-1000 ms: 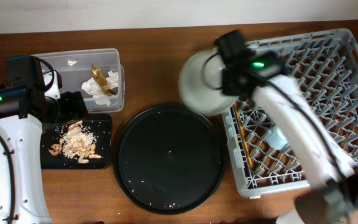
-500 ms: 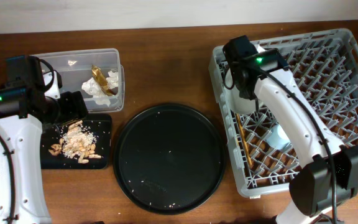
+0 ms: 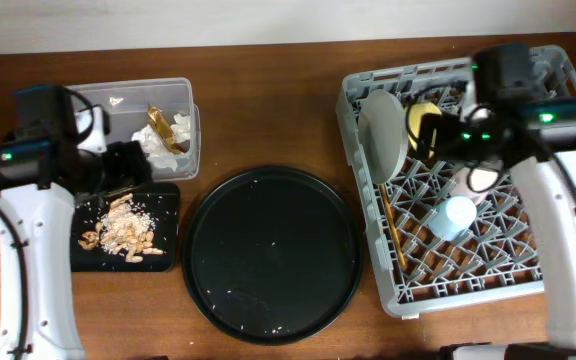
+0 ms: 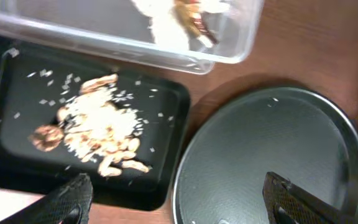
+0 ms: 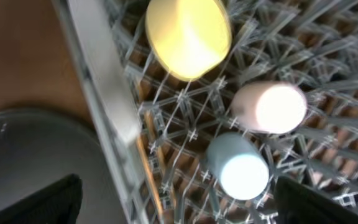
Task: Sort waste into correct bins and load items into the dishwasher rack
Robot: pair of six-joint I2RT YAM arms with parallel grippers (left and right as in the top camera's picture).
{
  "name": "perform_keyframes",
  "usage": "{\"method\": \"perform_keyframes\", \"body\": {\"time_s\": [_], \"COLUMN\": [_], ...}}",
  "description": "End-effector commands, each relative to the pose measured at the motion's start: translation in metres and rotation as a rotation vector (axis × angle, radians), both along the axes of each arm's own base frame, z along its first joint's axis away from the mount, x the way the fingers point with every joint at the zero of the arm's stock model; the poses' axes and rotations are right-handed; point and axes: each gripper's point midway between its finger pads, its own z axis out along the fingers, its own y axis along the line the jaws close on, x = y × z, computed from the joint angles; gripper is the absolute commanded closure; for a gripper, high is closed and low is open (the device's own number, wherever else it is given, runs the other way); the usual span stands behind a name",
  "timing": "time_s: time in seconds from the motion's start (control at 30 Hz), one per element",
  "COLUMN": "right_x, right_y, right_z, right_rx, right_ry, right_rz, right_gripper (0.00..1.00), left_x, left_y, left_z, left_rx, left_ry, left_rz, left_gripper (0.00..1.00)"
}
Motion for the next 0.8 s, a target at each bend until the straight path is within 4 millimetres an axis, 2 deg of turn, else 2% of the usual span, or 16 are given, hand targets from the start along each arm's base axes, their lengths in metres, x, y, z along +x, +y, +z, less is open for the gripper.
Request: {"method": "perform_keyframes", "body": {"time_s": [0.0,0.07,0.1,0.2,0.37,0.43,0.53,0.63,0.77], "right_x": [-0.012,-0.023,-0.029,-0.037,-0.064,-0.089,-0.114,-0.118,-0.115], "right_y": [0.005,-0.001,-0.005,-0.006,-0.005,-0.004,-0.003,-0.002,-0.003], "right_z": [-0.002,-0.006,-0.008,-0.008,-0.019,-0.024,-0.026,-0.021,-0.026], "right_rx": [0.087,0.072,0.054,0.043,0.018,0.003,-0.003,-0.006,-0.003], "right_ry": [0.040,0.090,0.116,0.094,-0.131,-0.249,-0.305,-0.333,-0.307], "right_rz": [0.148,0.137,0.129,0.124,0.128,0.127,0.129,0.129,0.129], "right_gripper": [0.01,0.01,0.01,0.01,0.01,0.01,0.01,0.01,0.01], "left_x": [-0.001,-0.009,-0.021,-0.039,-0.069,-0.082,-0.091,-0.092,-0.092], "left_y": [-0.043,-0.052,-0.055,-0.059,-0.059,-0.059,-0.062,-0.062,-0.062], "left_z": [0.001,-0.008,-0.016,-0.028,-0.057,-0.065,-0.070,-0.070,-0.070], "left_rx": [0.005,0.022,0.040,0.040,0.043,0.028,0.013,0.016,0.015], "left_ry": [-0.005,0.054,0.124,0.192,0.109,0.017,-0.085,-0.102,-0.100], "left_rz": [-0.219,-0.250,-0.268,-0.286,-0.278,-0.211,-0.203,-0.204,-0.204], "left_gripper": [0.04,0.03,0.01,0.01,0.01,0.01,0.01,0.01,0.01]}}
